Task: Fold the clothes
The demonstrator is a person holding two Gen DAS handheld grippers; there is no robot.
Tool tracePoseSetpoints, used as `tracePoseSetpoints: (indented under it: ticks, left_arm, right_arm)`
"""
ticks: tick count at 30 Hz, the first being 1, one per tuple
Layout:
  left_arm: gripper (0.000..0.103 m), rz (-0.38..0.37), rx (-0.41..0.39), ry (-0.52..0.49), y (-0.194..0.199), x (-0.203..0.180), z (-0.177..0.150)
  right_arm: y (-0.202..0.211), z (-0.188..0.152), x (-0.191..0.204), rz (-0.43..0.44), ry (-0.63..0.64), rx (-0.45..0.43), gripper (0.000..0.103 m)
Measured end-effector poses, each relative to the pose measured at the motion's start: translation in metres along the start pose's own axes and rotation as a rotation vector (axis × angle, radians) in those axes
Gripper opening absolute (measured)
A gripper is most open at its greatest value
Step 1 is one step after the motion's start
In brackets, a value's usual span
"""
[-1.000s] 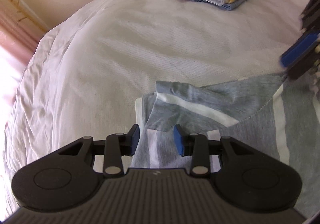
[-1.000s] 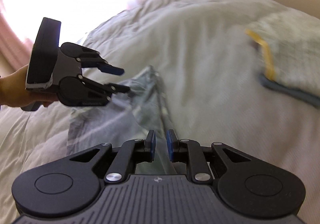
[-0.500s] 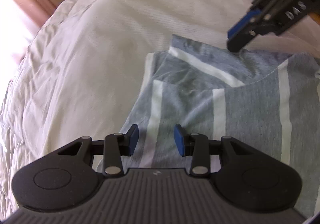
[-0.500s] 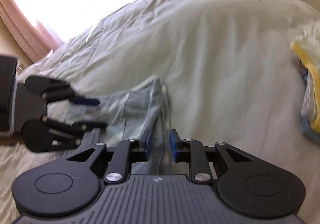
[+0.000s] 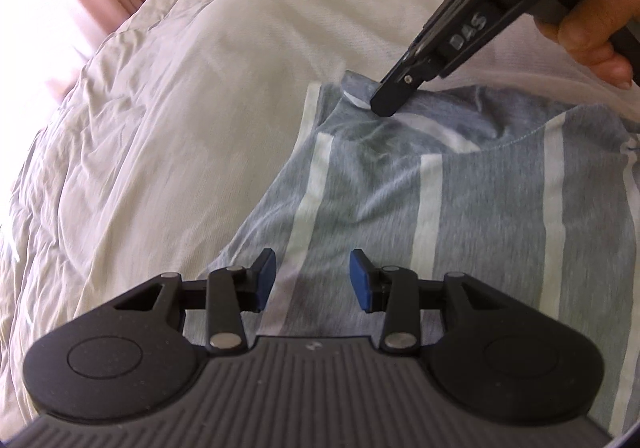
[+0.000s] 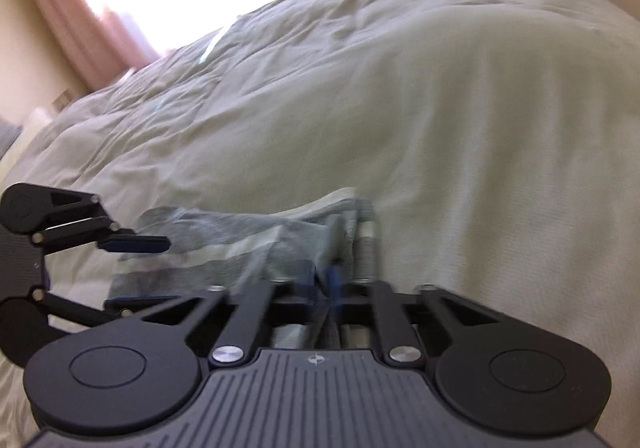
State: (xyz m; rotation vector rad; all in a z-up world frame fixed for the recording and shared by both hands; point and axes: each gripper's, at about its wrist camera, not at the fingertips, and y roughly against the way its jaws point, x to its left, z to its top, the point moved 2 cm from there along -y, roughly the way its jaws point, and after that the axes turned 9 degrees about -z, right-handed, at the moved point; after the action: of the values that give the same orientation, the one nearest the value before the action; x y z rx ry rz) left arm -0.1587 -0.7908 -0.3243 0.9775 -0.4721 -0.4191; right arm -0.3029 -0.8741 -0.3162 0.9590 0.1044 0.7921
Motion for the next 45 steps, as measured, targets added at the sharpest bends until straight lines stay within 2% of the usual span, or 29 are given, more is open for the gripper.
tracePoseSetpoints:
  ticks: [2,7,12,15,22,25,26,28,29,30,33,35,36,38,40,43,45]
  left_arm:
    - [0.036,0.003,0.002,0.01,0.001,0.001,-0.004]
    - [0.037,0.014,0.002,0.033,0.005,0.005,-0.012]
    - [0.039,0.02,0.006,0.052,0.006,0.007,-0.017]
    - [0.04,0.024,0.01,0.072,0.007,0.008,-0.02]
    - [0.041,0.034,0.015,0.097,0.013,0.006,-0.027]
    - [0.042,0.039,0.013,0.1,0.016,0.004,-0.027]
    - [0.042,0.041,0.012,0.102,0.017,0.003,-0.027]
    - [0.043,0.044,0.011,0.106,0.019,0.004,-0.027]
    - [0.043,0.046,0.01,0.107,0.019,0.003,-0.028]
    - [0.044,0.048,0.01,0.107,0.02,0.003,-0.028]
    - [0.044,0.051,0.013,0.113,0.019,0.005,-0.03]
    - [0.044,0.05,0.013,0.12,0.018,0.005,-0.031]
    - [0.044,0.05,0.013,0.122,0.018,0.005,-0.031]
    - [0.044,0.049,0.012,0.125,0.017,0.004,-0.031]
    - [0.045,0.047,0.011,0.127,0.015,0.003,-0.031]
    - [0.045,0.046,0.009,0.132,0.014,0.002,-0.031]
    - [0.045,0.045,0.008,0.135,0.013,0.001,-0.031]
  right_arm:
    - [0.001,0.001,0.002,0.059,-0.003,-0.003,0.007]
    - [-0.015,0.004,-0.016,-0.006,-0.062,0.023,0.009]
    - [-0.012,0.0,-0.026,-0.02,-0.099,0.019,0.017]
    - [-0.008,-0.001,-0.028,-0.021,-0.122,0.012,0.018]
    - [-0.011,0.003,0.0,-0.08,0.041,0.001,0.022]
    - [-0.018,0.002,0.007,-0.097,0.08,0.036,0.037]
    - [-0.022,0.001,0.008,-0.097,0.085,0.053,0.038]
    - [-0.024,0.001,0.009,-0.094,0.089,0.063,0.034]
    - [-0.022,0.002,0.008,-0.072,0.075,0.063,0.016]
    - [-0.019,0.004,0.008,-0.036,0.055,0.059,0.008]
    - [-0.008,0.01,0.005,0.127,-0.013,0.045,0.007]
    - [-0.011,0.011,-0.001,0.15,-0.05,0.07,0.008]
    - [-0.016,0.01,-0.008,0.132,-0.08,0.081,0.008]
    - [-0.024,0.008,-0.027,0.106,-0.182,0.101,0.016]
    - [-0.024,0.006,-0.041,0.09,-0.259,0.093,0.018]
    - [-0.013,0.006,-0.044,0.079,-0.249,0.054,0.039]
    - [-0.005,0.004,-0.039,0.064,-0.212,0.033,0.041]
